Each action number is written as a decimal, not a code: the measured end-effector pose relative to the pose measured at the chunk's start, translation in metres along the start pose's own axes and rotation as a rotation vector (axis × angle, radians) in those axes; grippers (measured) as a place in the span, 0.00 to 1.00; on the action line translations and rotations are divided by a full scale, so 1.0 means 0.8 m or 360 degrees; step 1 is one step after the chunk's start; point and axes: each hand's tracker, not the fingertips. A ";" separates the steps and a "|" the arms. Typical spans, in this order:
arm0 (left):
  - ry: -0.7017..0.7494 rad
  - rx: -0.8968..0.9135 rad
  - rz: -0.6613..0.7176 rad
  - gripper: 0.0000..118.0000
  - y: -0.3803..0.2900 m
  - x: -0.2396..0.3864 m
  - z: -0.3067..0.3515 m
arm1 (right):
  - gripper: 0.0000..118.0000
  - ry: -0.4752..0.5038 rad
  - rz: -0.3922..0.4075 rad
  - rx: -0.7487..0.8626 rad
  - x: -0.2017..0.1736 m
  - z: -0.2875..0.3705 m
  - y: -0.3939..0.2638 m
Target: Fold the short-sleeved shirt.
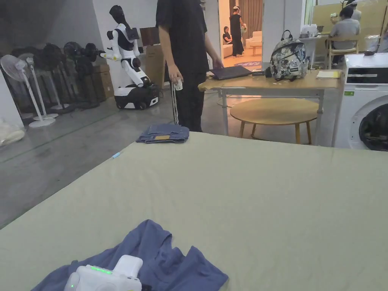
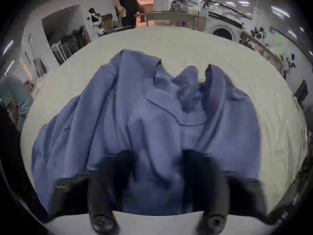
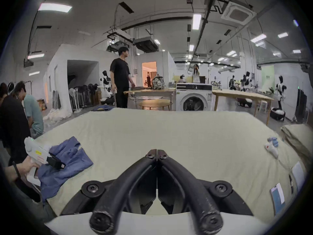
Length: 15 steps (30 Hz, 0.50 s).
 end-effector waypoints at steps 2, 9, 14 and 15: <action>0.0064 -0.0001 0.0010 0.00 0.007 0.010 -0.013 | 0.00 0.0021 -0.0033 -0.0043 0.005 -0.001 -0.007; -0.0310 0.0485 0.0832 0.00 0.070 -0.055 0.103 | 0.00 0.0062 -0.0186 -0.0004 0.038 0.024 -0.005; -0.0036 0.0812 0.0449 0.00 0.203 -0.071 0.257 | 0.00 0.0029 -0.0299 0.0047 0.068 0.038 0.003; 0.0017 0.0900 0.0359 0.00 0.228 -0.062 0.286 | 0.00 0.0034 -0.0329 0.0062 0.072 0.041 0.003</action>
